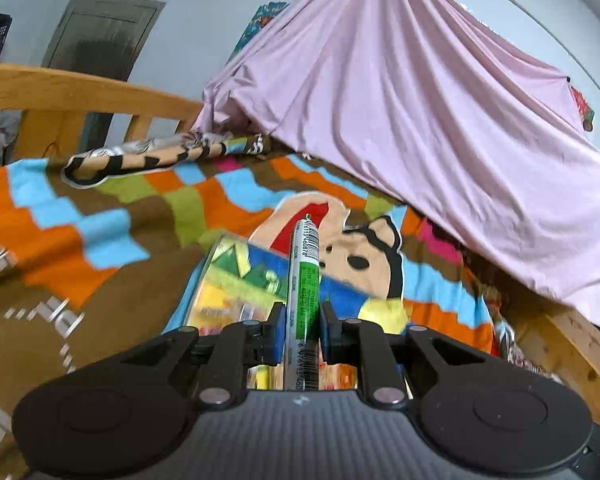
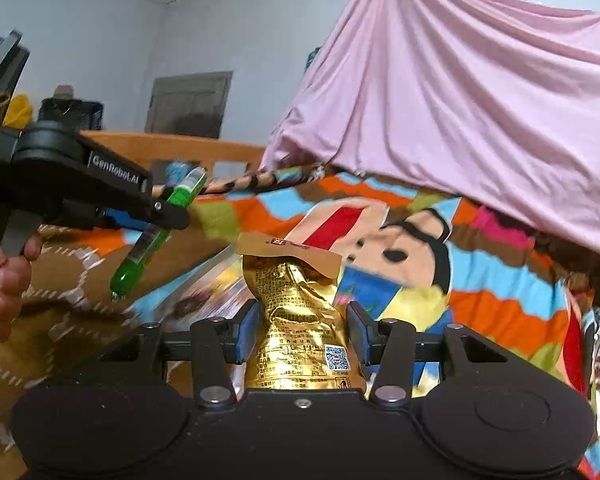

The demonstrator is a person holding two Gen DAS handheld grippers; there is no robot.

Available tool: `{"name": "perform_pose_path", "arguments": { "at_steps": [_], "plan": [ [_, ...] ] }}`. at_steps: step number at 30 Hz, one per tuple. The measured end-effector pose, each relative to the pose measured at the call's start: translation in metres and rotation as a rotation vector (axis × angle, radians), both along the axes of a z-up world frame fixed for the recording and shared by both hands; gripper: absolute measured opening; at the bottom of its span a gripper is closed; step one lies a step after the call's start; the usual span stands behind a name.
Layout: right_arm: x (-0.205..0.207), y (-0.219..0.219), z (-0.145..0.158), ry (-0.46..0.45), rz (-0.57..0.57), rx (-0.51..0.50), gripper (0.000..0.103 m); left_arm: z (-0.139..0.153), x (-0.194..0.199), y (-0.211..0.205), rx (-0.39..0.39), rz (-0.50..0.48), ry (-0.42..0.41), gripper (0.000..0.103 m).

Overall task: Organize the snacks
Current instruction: 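Carry the green tube and gold foil packet over the tray and release them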

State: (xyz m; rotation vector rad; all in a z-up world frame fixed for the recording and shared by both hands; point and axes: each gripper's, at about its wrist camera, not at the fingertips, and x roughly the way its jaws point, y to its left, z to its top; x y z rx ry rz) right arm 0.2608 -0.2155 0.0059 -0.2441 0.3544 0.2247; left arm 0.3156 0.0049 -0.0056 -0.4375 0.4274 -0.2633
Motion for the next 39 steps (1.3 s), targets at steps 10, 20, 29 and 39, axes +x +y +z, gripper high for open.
{"name": "perform_pose_path", "arguments": {
  "at_steps": [10, 20, 29, 39],
  "plan": [
    [0.089, 0.024, -0.013, -0.036, -0.017, -0.012, 0.05, -0.024, 0.062, -0.004, -0.025, -0.021, -0.049, 0.018],
    [0.133, 0.039, -0.054, 0.061, -0.024, -0.061, 0.05, -0.069, 0.092, 0.007, -0.048, -0.016, 0.049, 0.018],
    [0.141, 0.043, -0.077, 0.143, -0.014, -0.078, 0.052, -0.085, 0.103, 0.002, 0.007, -0.025, 0.124, 0.019],
    [0.142, 0.047, -0.084, 0.177, 0.002, -0.083, 0.06, -0.091, 0.103, 0.002, -0.005, -0.034, 0.151, 0.029]
  ]
}}
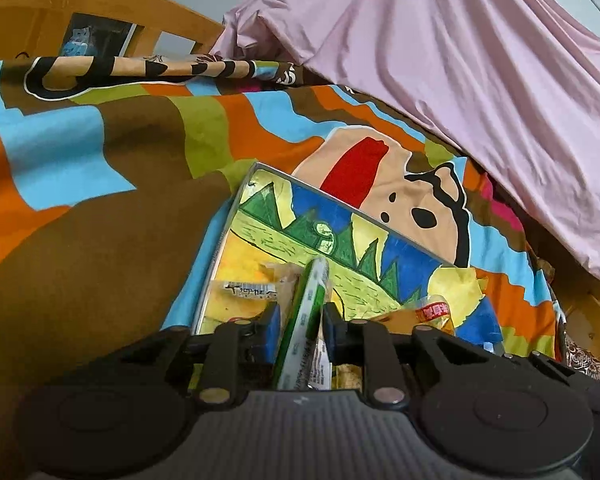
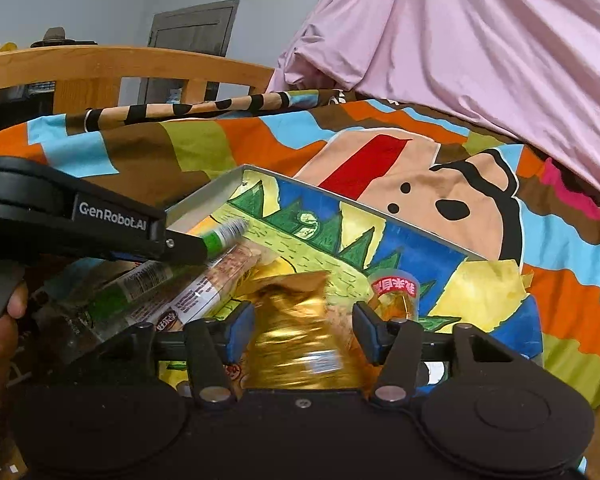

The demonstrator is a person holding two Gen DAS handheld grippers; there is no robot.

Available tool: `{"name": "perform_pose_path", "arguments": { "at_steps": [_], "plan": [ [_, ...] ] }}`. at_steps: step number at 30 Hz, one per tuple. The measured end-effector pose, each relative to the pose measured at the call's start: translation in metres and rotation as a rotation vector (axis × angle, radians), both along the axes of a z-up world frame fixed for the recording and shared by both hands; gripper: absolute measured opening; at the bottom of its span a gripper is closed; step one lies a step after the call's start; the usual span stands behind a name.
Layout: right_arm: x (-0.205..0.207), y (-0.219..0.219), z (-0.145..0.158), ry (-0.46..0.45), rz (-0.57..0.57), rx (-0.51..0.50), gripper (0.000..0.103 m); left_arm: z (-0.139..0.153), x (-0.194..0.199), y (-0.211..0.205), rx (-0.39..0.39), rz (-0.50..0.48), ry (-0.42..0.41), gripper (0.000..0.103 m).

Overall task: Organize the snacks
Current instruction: 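Carry the green tube and gold foil packet over the tray and release them, then lift both tools back from the tray toward the remaining snacks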

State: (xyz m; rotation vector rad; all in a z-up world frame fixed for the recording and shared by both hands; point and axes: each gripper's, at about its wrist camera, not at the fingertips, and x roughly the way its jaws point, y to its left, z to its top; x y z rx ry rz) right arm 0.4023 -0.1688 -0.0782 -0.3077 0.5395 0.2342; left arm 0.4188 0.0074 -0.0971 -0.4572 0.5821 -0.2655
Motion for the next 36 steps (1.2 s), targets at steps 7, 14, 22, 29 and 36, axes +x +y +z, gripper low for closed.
{"name": "perform_pose_path", "arguments": {
  "at_steps": [7, 14, 22, 29, 36],
  "plan": [
    [-0.014, -0.01, 0.017, -0.035, -0.024, 0.033, 0.078, 0.019, -0.011, 0.002, -0.006, 0.004, -0.042, 0.052],
    [-0.046, -0.029, 0.05, -0.1, -0.064, 0.1, 0.09, 0.053, -0.043, 0.003, 0.041, 0.015, -0.12, 0.071],
    [-0.104, -0.053, 0.094, -0.208, -0.078, 0.192, 0.102, 0.094, -0.105, 0.003, 0.118, 0.042, -0.222, 0.092],
    [-0.164, -0.072, 0.118, -0.264, -0.091, 0.224, 0.102, 0.11, -0.169, -0.001, 0.177, 0.079, -0.277, 0.102],
    [-0.219, -0.082, 0.123, -0.252, -0.107, 0.219, 0.102, 0.106, -0.225, -0.006, 0.225, 0.095, -0.276, 0.103]
  ]
}}
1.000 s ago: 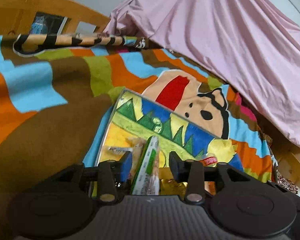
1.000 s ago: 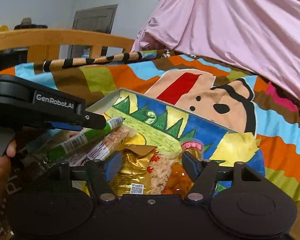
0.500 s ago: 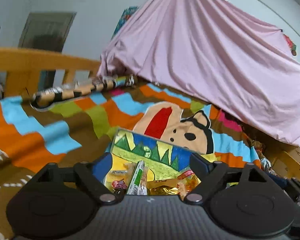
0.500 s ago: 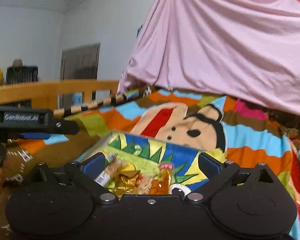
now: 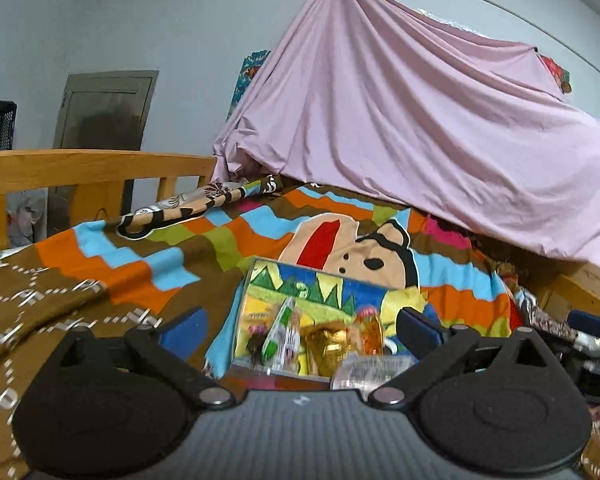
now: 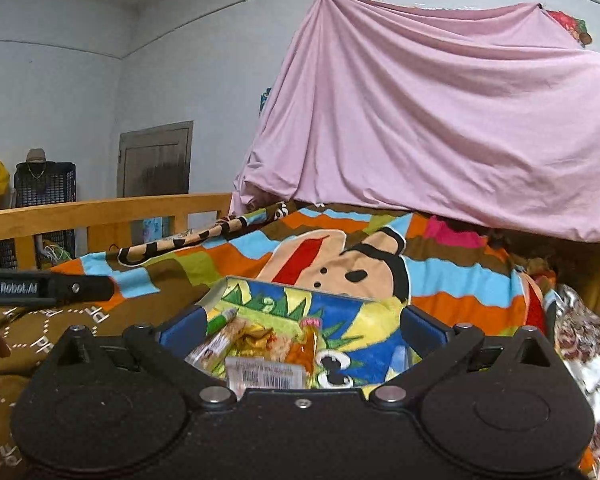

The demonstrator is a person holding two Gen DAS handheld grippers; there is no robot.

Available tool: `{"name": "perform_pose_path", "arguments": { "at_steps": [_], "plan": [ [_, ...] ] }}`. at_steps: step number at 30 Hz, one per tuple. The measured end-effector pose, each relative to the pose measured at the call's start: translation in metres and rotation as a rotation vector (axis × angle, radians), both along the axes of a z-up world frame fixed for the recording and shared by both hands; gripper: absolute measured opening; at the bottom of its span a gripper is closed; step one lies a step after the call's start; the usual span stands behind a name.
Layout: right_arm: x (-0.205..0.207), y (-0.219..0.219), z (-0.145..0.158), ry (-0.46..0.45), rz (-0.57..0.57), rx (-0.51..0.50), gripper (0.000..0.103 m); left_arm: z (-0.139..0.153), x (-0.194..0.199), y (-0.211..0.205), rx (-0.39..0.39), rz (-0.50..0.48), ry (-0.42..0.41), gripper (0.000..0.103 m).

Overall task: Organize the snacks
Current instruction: 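Lift both tools back from the tray toward the remaining snacks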

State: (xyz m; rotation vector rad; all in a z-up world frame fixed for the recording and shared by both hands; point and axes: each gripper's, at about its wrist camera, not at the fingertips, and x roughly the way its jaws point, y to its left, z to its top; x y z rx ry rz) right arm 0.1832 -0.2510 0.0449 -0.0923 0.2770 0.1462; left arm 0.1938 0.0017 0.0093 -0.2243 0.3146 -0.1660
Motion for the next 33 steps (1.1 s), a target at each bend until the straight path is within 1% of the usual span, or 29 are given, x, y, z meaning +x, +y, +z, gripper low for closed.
{"name": "perform_pose_path", "arguments": {
  "at_steps": [3, 7, 10, 14, 18, 26, 29, 33],
  "plan": [
    [-0.022, -0.002, 0.001, 0.007, -0.012, 0.001, 0.102, -0.003, -0.026, -0.001, 0.037, 0.025, -0.026, 0.103],
    [-0.049, -0.005, 0.0, 0.013, -0.026, -0.011, 0.102, -0.001, -0.053, -0.003, 0.066, 0.028, -0.038, 0.103],
    [-0.064, -0.007, -0.005, 0.048, -0.029, -0.018, 0.102, -0.002, -0.065, -0.003, 0.076, 0.022, -0.021, 0.103],
    [-0.077, -0.007, -0.007, 0.079, -0.049, -0.022, 0.102, -0.007, -0.073, -0.003, 0.08, 0.01, 0.023, 0.103],
    [-0.084, -0.006, -0.01, 0.132, -0.069, -0.018, 0.102, -0.01, -0.08, -0.005, 0.108, -0.003, 0.058, 0.103],
    [-0.093, -0.004, -0.014, 0.173, -0.092, -0.044, 0.102, -0.019, -0.088, -0.009, 0.131, -0.023, 0.121, 0.103],
    [-0.089, -0.003, -0.017, 0.217, -0.103, -0.058, 0.102, -0.019, -0.087, -0.01, 0.133, -0.033, 0.131, 0.103],
    [-0.081, -0.006, -0.023, 0.28, -0.118, -0.054, 0.102, -0.023, -0.085, -0.012, 0.143, -0.051, 0.165, 0.103]
  ]
}}
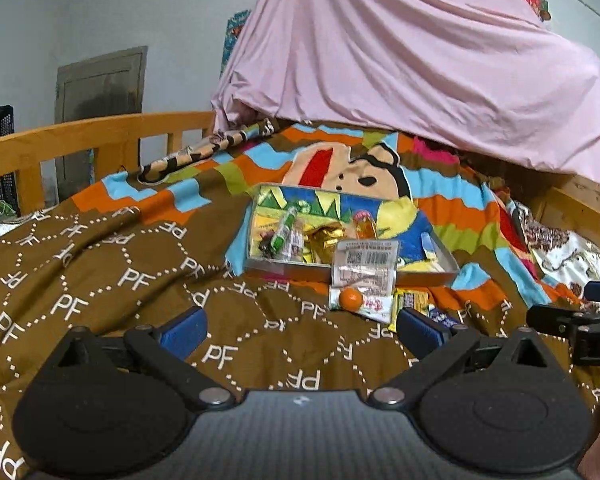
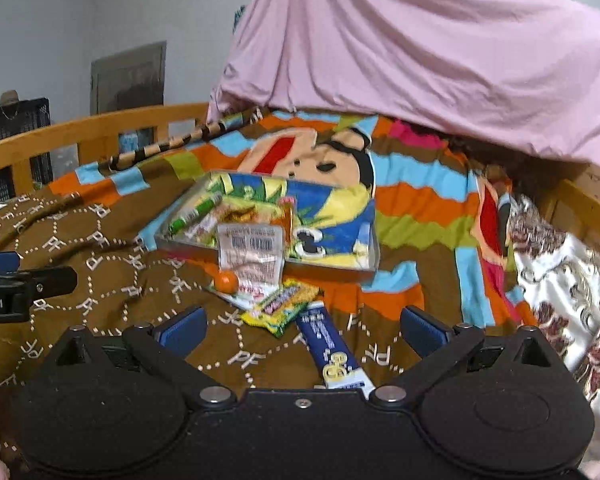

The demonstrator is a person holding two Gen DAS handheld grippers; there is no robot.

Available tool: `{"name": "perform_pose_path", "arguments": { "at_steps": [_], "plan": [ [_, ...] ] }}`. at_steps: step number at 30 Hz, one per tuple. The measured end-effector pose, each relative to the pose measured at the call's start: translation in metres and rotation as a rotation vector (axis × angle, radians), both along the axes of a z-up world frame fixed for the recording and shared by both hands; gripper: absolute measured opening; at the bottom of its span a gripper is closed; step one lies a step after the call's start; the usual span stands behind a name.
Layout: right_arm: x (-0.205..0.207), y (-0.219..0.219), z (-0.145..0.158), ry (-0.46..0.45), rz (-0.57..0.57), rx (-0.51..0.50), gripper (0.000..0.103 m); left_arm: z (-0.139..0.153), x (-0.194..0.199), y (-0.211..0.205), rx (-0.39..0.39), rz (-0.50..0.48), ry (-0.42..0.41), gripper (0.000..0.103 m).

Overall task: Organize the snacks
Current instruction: 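Lift both tools back from the tray toward the remaining snacks, then grasp the blue milk-powder stick with the right tool while the left tool approaches the yellow cracker packet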

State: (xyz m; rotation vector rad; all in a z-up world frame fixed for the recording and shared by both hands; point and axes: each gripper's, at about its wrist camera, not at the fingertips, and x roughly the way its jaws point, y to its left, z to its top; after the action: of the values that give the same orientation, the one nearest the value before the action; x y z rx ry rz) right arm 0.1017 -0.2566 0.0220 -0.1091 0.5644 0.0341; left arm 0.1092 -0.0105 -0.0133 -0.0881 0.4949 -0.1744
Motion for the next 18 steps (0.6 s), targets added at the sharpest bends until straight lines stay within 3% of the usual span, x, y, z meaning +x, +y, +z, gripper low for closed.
{"name": "perform_pose_path", "arguments": {
  "at_steps": [10, 18],
  "plan": [
    [0.016, 0.004, -0.012, 0.115, 0.011, -0.017, 0.102, -0.013, 0.013, 0.003, -0.013, 0.014, 0.117, 0.103],
    [0.044, -0.007, -0.018, 0.24, 0.041, 0.087, 0.102, -0.019, 0.037, 0.001, -0.042, -0.06, 0.178, 0.103]
  ]
}}
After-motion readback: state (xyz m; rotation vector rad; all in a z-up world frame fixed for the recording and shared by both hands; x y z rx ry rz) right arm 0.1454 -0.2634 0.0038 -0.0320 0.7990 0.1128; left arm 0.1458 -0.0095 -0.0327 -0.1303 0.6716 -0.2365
